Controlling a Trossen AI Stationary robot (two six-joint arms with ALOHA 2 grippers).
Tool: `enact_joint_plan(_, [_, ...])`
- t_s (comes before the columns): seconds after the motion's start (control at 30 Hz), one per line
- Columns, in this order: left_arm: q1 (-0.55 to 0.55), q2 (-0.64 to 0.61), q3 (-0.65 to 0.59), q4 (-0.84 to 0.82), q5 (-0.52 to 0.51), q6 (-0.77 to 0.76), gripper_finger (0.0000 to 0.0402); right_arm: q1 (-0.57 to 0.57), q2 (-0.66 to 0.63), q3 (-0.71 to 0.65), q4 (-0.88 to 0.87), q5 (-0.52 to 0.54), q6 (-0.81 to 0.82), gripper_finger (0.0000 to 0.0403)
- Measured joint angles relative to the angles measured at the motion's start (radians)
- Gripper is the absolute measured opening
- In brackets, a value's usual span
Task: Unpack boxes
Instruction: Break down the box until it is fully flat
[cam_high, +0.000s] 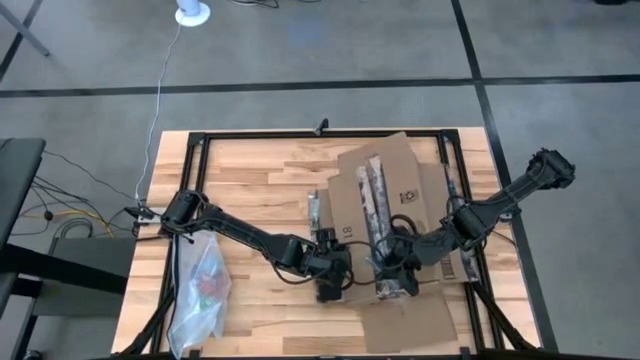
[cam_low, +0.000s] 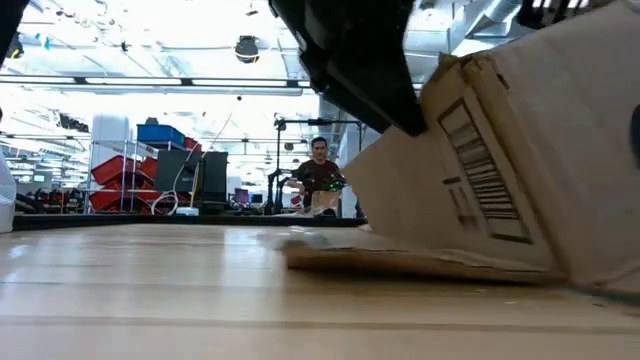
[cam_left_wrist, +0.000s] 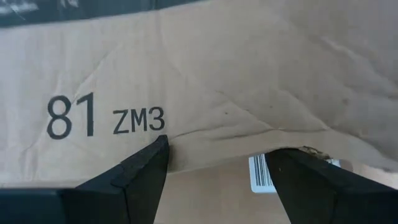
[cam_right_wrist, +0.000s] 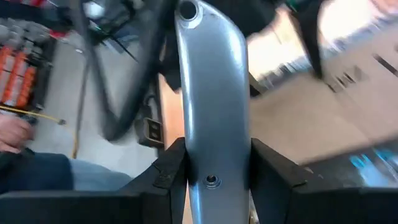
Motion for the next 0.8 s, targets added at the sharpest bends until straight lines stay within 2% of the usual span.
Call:
enact_joint_plan(0.17, [-0.031, -0.075, 0.000, -0.087, 0.018, -0.060, 0.0250, -0.015, 0.001, 0.000, -0.122, 0.010, -0.017, 0.0116])
enact_joint_plan(0.33, [-0.033, -0.154, 0.000, -0.182, 0.019, -0.195, 0.0250, -0.054, 0.001, -0.002, -0.205, 0.106, -0.033, 0.0116])
enact_joint_plan(0.53, [-0.004, -0.208, 0.000, -0.195, 0.022, -0.269, 0.0250, -0.091, -0.002, 0.000, -0.299, 0.125, -0.066, 0.0116])
enact_joint_plan(0.8, [0.099, -0.277, 0.000, -0.047, 0.023, -0.348, 0.0250, -0.152, -0.005, 0.128, -0.182, 0.128, -0.397, 0.0116])
